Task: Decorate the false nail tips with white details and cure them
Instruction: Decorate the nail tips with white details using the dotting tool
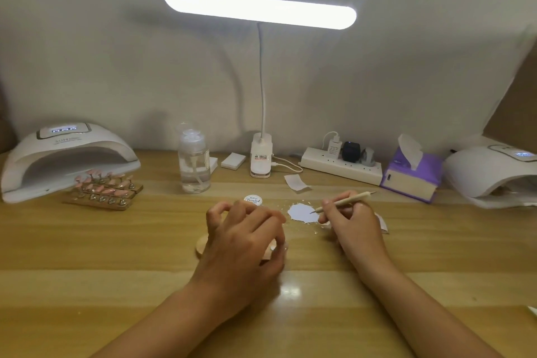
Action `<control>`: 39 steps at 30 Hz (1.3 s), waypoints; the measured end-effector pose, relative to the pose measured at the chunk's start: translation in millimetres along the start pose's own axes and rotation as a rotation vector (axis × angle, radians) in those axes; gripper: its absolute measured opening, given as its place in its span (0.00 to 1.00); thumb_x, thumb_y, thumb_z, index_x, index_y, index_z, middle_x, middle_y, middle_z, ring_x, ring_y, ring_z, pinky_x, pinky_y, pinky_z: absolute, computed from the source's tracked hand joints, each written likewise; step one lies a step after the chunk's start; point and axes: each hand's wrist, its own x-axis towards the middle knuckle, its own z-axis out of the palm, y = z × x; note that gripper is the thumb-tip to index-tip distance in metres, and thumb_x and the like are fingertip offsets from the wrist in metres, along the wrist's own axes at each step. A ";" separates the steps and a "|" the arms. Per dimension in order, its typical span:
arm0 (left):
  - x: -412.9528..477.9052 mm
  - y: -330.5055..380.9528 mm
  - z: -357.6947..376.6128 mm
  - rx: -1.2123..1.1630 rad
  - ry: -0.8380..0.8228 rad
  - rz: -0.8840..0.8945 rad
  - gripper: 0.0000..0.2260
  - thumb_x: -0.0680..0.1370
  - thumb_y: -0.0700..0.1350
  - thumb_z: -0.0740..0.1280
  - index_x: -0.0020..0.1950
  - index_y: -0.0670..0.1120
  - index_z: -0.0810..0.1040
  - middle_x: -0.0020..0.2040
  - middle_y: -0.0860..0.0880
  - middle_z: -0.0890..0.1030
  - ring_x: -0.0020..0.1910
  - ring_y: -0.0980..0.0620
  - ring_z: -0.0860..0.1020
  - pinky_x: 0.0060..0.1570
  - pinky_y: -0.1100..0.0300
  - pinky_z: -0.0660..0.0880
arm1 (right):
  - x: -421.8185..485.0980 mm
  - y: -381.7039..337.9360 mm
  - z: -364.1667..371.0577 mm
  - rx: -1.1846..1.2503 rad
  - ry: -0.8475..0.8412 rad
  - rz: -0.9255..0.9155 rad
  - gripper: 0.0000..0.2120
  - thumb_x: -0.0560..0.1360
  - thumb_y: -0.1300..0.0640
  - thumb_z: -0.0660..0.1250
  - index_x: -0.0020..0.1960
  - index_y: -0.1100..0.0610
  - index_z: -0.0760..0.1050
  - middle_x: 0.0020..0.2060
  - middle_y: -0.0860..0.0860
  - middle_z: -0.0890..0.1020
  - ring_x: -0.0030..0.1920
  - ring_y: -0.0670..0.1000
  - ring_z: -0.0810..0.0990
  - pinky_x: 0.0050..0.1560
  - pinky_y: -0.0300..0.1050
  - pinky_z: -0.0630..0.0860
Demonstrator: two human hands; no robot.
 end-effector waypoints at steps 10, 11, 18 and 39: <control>-7.5 27.7 17.2 -0.273 -0.340 -0.036 0.02 0.80 0.50 0.60 0.50 0.53 0.67 0.52 0.57 0.77 0.47 0.55 0.74 0.46 0.55 0.72 | 5.7 7.8 -2.5 -0.044 -0.095 0.042 0.03 0.79 0.51 0.68 0.46 0.49 0.78 0.36 0.43 0.86 0.40 0.36 0.83 0.44 0.40 0.75; -7.4 26.4 17.2 -0.265 -0.335 -0.035 0.02 0.80 0.49 0.60 0.49 0.53 0.67 0.50 0.57 0.76 0.46 0.55 0.73 0.46 0.56 0.72 | 5.9 7.8 -3.2 -0.034 -0.102 0.050 0.03 0.79 0.52 0.68 0.46 0.49 0.78 0.35 0.43 0.86 0.39 0.36 0.83 0.43 0.40 0.75; -2.9 10.5 18.0 -0.248 -0.269 -0.178 0.04 0.78 0.51 0.63 0.46 0.54 0.70 0.45 0.57 0.78 0.44 0.57 0.74 0.43 0.61 0.71 | 7.5 7.3 -4.2 0.006 -0.116 0.060 0.02 0.79 0.54 0.68 0.47 0.50 0.78 0.34 0.43 0.86 0.38 0.37 0.84 0.43 0.38 0.75; 22.8 16.1 40.3 -0.143 -0.240 -0.208 0.03 0.77 0.46 0.62 0.48 0.55 0.73 0.48 0.58 0.78 0.49 0.57 0.70 0.50 0.60 0.63 | 3.9 5.2 -6.1 0.055 -0.038 0.026 0.03 0.76 0.55 0.71 0.44 0.50 0.78 0.35 0.48 0.86 0.26 0.41 0.76 0.29 0.41 0.70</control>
